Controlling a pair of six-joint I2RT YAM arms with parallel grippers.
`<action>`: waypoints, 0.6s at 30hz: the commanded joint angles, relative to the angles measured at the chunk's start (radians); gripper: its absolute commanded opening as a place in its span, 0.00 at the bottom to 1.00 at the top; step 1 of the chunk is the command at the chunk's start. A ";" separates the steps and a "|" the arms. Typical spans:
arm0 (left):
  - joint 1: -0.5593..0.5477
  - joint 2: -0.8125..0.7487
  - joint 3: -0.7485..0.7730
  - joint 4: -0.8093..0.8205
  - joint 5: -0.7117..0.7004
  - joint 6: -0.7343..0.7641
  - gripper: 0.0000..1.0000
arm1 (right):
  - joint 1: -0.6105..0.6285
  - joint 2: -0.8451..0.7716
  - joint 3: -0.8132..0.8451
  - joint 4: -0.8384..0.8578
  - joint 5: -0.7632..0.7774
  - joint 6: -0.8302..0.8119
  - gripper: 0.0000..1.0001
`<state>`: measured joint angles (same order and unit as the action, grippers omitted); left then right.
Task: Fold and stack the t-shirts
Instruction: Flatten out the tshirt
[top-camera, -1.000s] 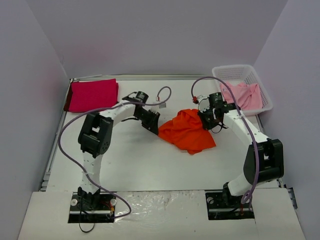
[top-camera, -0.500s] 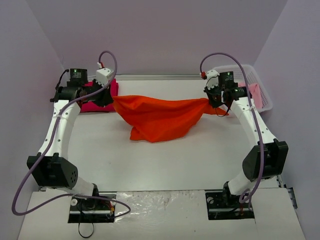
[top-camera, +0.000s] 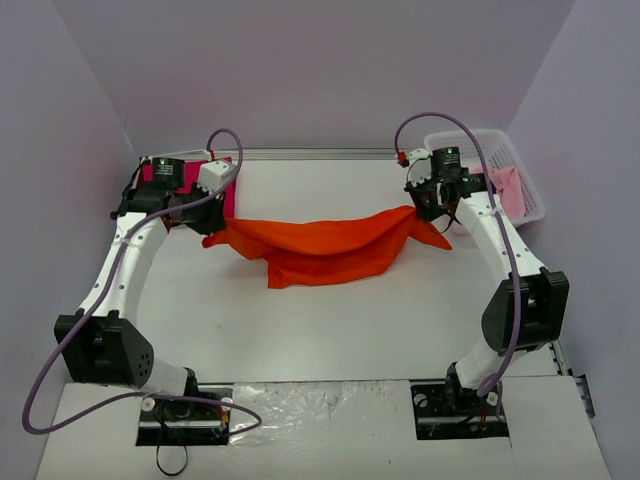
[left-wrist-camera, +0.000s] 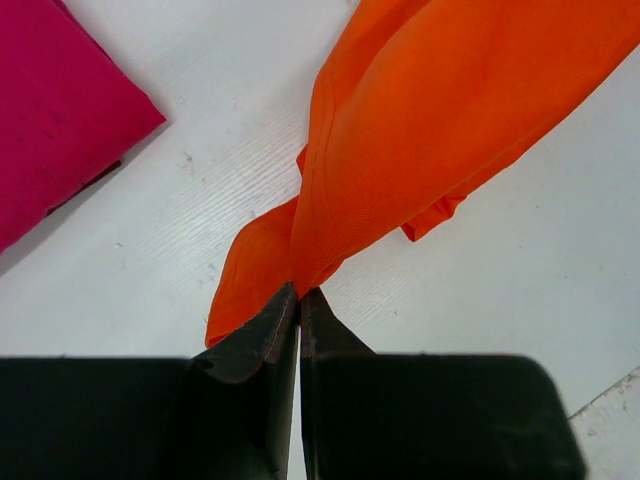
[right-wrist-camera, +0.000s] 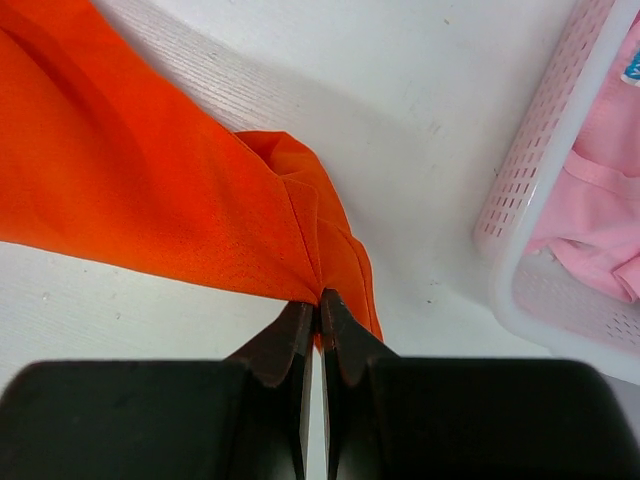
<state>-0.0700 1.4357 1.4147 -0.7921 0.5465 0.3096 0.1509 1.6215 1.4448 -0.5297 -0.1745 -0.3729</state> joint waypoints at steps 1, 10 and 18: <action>0.004 -0.084 0.032 0.059 -0.034 -0.026 0.02 | -0.004 -0.018 0.066 -0.019 0.042 -0.011 0.00; 0.006 -0.164 0.131 0.047 -0.046 -0.035 0.02 | -0.004 -0.060 0.219 -0.024 0.066 -0.012 0.00; 0.004 -0.231 0.181 0.025 -0.092 -0.032 0.02 | -0.002 -0.117 0.275 -0.026 0.052 -0.008 0.00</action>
<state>-0.0700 1.2381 1.5398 -0.7616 0.4911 0.2863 0.1513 1.5566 1.6749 -0.5446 -0.1371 -0.3725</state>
